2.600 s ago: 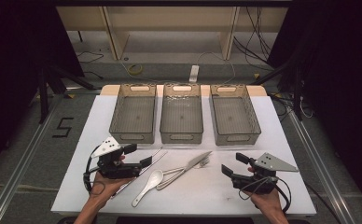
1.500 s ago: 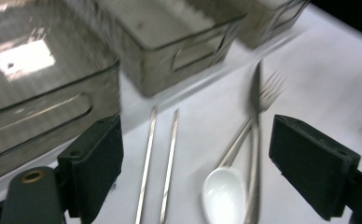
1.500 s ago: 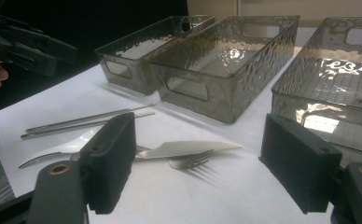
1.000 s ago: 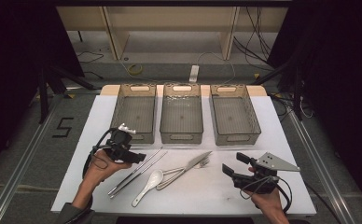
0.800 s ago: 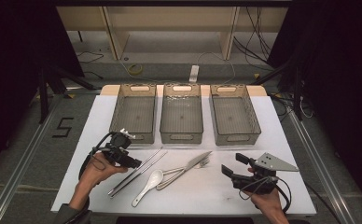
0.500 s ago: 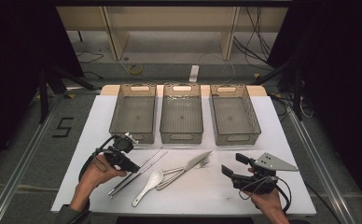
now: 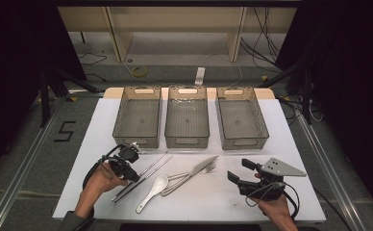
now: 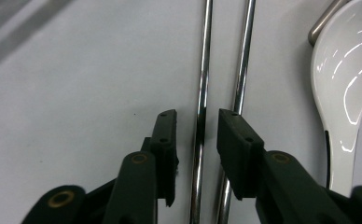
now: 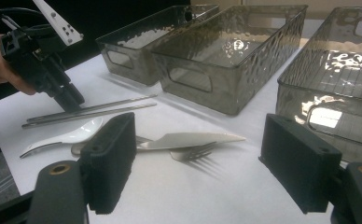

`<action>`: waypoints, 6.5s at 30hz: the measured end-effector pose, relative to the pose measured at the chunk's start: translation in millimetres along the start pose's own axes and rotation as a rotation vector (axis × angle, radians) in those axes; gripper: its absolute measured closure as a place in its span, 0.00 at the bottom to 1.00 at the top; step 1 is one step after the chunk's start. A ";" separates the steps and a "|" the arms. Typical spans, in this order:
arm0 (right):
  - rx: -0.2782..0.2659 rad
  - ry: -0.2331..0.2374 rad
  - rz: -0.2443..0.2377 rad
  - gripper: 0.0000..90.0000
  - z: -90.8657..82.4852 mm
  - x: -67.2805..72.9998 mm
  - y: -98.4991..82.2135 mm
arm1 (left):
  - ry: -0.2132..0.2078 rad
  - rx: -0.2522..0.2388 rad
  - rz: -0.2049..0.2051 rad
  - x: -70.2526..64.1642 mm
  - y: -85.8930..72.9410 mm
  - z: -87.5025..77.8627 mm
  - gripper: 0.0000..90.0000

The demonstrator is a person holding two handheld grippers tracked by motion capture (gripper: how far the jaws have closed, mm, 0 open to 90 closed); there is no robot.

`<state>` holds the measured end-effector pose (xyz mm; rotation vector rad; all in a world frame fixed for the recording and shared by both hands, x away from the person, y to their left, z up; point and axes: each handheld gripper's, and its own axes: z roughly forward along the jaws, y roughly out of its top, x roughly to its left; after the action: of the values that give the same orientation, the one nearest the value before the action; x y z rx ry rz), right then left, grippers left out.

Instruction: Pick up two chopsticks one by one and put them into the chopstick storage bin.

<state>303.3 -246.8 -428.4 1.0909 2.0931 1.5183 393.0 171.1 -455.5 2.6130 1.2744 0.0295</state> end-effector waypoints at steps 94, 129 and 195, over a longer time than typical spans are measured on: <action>0.026 -0.003 -0.006 0.31 2.4 -3.1 -2.3 | 0.069 -0.532 -0.121 75.1 50.1 -97.0 0.94; 0.031 0.005 -0.013 0.31 3.1 -1.7 -2.4 | 0.187 -0.540 -0.230 113.2 89.5 -56.4 0.94; 0.031 0.004 -0.025 0.31 1.8 0.3 -2.1 | -0.011 -0.249 -0.035 8.6 19.3 -42.6 0.22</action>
<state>303.5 -245.7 -431.0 1.0689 2.1320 1.4827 408.2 174.9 -410.6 2.3770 1.2259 0.1576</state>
